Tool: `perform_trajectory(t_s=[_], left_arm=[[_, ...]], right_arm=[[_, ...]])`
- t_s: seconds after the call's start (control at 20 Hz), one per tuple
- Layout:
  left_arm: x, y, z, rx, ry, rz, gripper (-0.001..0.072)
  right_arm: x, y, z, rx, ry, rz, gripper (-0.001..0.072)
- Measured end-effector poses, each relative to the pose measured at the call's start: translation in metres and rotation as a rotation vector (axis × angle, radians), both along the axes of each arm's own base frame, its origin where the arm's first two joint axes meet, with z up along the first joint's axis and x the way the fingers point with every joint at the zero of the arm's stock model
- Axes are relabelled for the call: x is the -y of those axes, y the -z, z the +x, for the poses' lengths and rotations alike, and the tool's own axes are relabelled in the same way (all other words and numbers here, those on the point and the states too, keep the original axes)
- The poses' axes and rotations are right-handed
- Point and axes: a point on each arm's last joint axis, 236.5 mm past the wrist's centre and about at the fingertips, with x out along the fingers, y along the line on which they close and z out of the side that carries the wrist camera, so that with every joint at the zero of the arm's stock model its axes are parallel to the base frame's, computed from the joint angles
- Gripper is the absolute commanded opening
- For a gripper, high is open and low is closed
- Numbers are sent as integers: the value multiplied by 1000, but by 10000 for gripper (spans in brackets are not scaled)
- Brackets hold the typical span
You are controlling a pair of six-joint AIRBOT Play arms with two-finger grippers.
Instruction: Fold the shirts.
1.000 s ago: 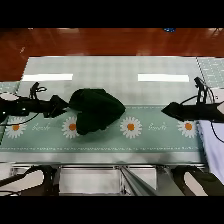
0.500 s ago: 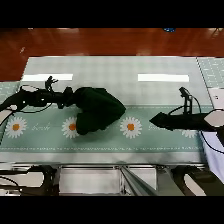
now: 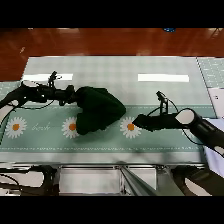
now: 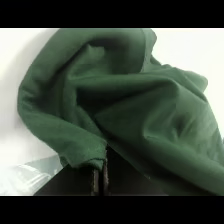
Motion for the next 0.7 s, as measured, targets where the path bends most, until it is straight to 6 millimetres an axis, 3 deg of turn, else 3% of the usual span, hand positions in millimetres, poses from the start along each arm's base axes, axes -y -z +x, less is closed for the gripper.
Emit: perform_trajectory(t_s=[0.4, 0.7], left_arm=[[1, 0, -3, -3, 21, 2, 21], [1, 0, -4, -4, 22, 2, 21]], right_arm=[[-42, 27, 40, -67, 22, 60, 405], [-80, 37, 52, -101, -32, 85, 390]])
